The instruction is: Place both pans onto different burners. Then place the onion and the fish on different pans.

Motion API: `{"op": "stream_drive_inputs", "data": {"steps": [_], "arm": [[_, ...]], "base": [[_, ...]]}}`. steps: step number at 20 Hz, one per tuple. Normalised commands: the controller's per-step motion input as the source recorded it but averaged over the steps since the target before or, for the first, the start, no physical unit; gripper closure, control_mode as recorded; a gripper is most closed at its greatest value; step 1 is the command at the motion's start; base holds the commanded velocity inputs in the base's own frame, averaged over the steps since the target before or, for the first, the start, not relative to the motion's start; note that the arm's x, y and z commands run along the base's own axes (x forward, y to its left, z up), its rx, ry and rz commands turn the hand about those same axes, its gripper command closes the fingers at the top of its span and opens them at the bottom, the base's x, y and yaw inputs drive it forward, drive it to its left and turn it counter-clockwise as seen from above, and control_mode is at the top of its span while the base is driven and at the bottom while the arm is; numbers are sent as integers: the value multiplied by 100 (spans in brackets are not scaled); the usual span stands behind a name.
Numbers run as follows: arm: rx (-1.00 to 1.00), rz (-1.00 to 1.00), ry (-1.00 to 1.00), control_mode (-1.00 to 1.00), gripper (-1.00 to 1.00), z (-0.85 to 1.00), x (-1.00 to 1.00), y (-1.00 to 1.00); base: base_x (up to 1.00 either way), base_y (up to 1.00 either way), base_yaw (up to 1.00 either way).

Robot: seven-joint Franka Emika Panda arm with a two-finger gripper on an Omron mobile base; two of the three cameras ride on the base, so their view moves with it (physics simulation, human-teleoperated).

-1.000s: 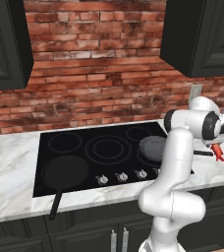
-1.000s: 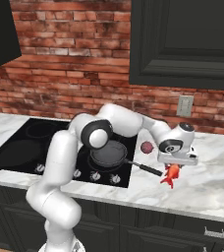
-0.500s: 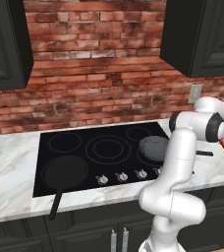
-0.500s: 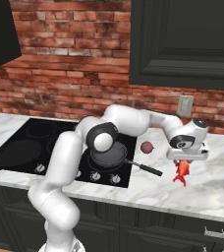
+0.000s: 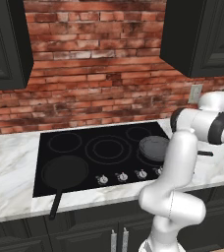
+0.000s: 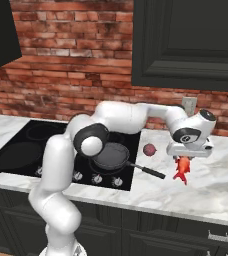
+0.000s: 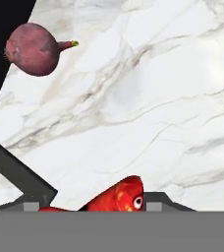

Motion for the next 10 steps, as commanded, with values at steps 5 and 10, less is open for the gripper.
{"op": "stream_drive_inputs", "data": {"steps": [5,10], "arm": [[-5,0,0,-100,100,24,-23,100],[-4,0,0,-100,100,33,-25,98]], "base": [[0,0,0],[0,0,0]]}}
